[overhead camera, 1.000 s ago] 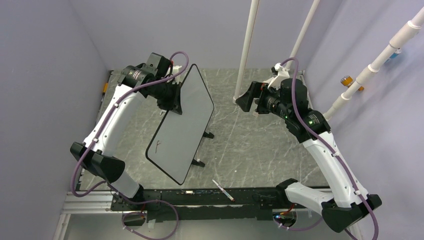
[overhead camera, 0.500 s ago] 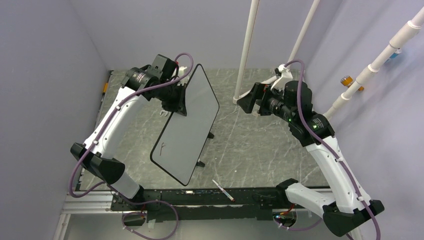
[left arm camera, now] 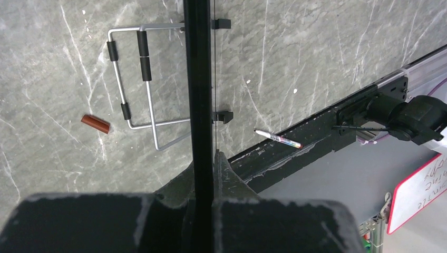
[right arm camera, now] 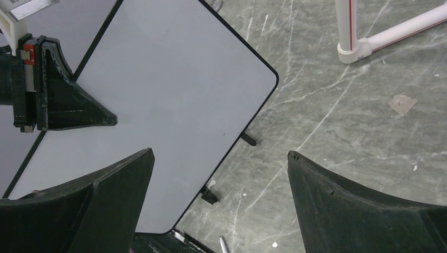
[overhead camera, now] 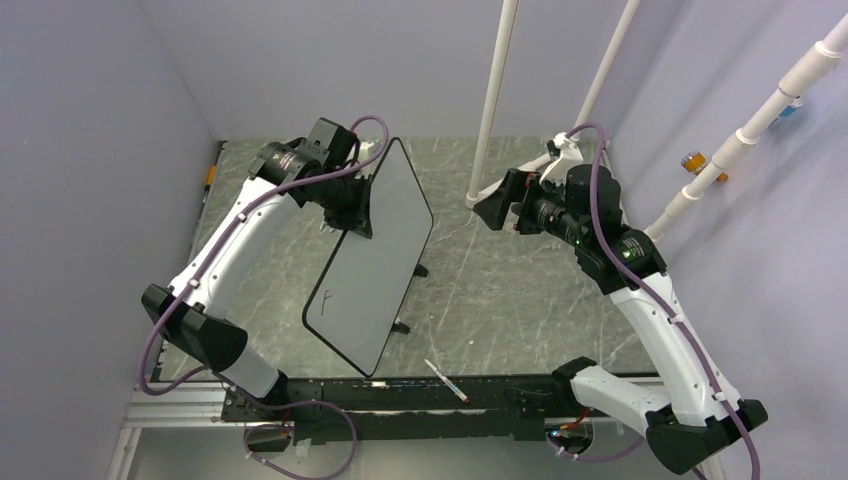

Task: Write a sentence on the whiteboard
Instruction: Place the whiteboard on the whiteboard stand.

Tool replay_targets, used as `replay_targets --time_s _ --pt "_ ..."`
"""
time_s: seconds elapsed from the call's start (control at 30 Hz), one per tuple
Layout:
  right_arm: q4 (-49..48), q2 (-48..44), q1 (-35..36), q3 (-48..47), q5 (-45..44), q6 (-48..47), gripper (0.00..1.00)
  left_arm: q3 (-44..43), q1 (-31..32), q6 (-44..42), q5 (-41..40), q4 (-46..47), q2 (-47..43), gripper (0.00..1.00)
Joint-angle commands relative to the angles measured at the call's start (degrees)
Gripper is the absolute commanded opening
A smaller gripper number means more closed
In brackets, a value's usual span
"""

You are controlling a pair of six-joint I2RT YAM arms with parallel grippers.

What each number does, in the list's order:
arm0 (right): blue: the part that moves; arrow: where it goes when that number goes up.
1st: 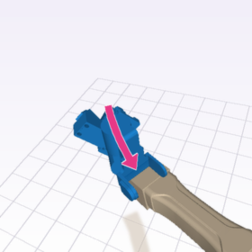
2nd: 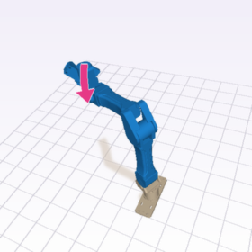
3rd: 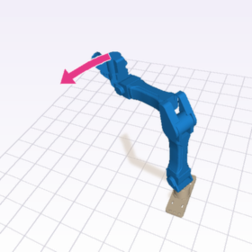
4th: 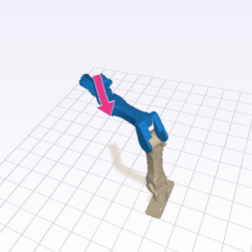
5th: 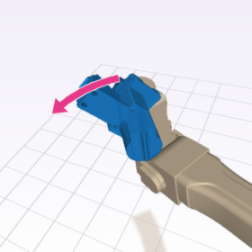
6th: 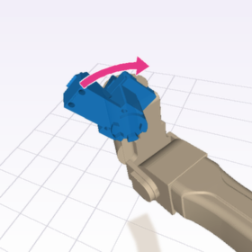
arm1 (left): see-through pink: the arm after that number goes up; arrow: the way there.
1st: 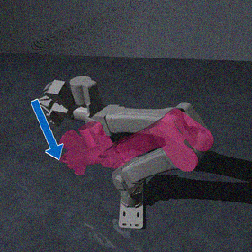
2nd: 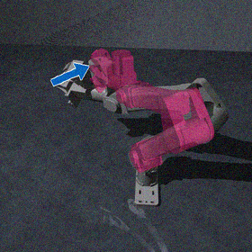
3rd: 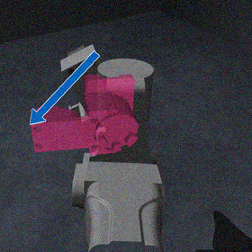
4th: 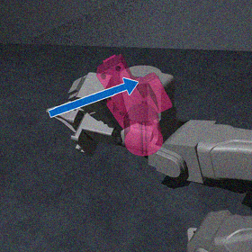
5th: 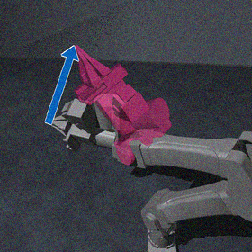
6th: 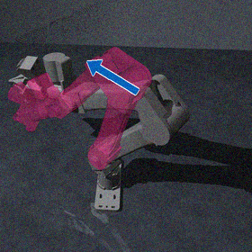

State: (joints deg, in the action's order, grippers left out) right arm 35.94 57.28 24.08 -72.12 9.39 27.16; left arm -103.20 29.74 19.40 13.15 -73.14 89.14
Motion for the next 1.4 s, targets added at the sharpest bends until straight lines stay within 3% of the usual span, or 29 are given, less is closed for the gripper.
replay_targets --time_s 0.0,0.2,0.5,0.67,0.93,1.13,1.37 --pt "-2.1 0.0 -0.3 0.3 -0.1 -0.7 1.00 -0.8 -0.1 0.7 1.3 4.6 -1.6 0.00" --pt "-2.9 1.0 -0.7 1.3 1.1 -1.3 1.00 1.0 -2.9 -2.6 5.3 5.4 -0.1 0.00" --pt "-5.8 2.7 -1.0 3.7 5.8 -2.1 1.00 2.8 -6.7 -8.2 8.7 5.9 1.5 0.26" --pt "-6.5 3.8 -0.9 4.0 6.4 -2.2 1.00 3.8 -7.7 -10.8 7.8 6.6 2.1 0.39" --pt "-7.2 4.7 -1.0 5.0 7.3 -2.1 1.00 4.6 -8.0 -14.3 4.8 6.9 3.0 0.46" --pt "-7.5 4.4 -1.0 6.5 8.0 -2.1 1.00 9.8 -8.0 -16.0 1.4 13.8 -1.1 0.61" --pt "-7.9 3.7 -0.9 7.8 9.0 -1.6 1.00 9.2 -8.0 -18.0 -0.5 15.2 -0.8 0.63"
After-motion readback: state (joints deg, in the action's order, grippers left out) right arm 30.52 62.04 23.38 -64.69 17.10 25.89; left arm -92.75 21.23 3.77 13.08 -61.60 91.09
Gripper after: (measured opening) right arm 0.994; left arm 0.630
